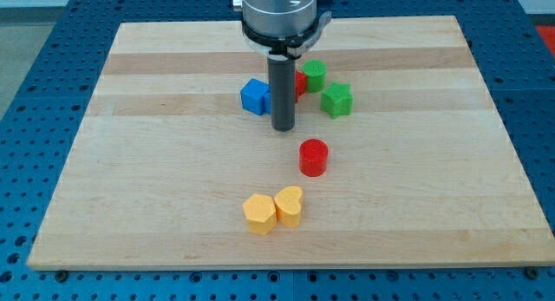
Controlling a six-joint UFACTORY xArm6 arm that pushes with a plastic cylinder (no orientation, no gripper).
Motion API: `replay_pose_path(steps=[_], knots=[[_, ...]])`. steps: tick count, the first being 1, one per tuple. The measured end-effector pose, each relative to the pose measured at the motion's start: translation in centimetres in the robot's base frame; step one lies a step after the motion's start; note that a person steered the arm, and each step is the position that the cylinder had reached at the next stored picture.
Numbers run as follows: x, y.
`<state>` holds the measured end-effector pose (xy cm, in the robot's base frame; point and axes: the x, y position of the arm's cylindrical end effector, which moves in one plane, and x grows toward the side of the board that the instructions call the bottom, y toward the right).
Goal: Slide the blue cube below the blue triangle
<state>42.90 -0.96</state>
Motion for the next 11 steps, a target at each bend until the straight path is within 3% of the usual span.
replay_pose_path(steps=[4, 6, 7, 9, 11], knots=[[-0.2, -0.7], [1.3, -10.2], [-1.7, -15.8], [-10.5, -14.1], [-10.7, -7.1]])
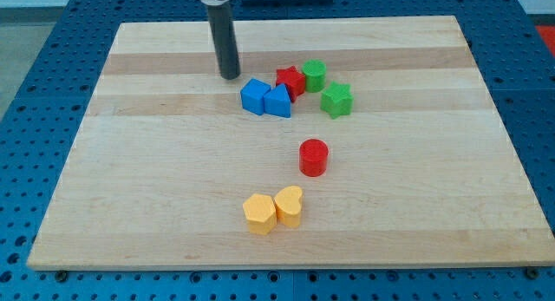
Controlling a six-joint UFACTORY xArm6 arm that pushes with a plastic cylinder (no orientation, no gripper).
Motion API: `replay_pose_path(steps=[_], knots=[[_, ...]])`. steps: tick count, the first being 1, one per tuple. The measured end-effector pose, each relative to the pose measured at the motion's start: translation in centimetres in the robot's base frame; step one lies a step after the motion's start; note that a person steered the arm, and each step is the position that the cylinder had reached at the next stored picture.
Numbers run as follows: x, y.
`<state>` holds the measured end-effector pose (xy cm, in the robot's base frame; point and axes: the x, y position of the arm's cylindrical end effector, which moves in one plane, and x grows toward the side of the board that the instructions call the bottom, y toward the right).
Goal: Slide the blue cube below the blue triangle
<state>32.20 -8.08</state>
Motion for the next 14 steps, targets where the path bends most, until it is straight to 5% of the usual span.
replay_pose_path(steps=[7, 11, 14], knots=[[6.6, 2.9], [9.4, -3.3], [9.5, 1.1]])
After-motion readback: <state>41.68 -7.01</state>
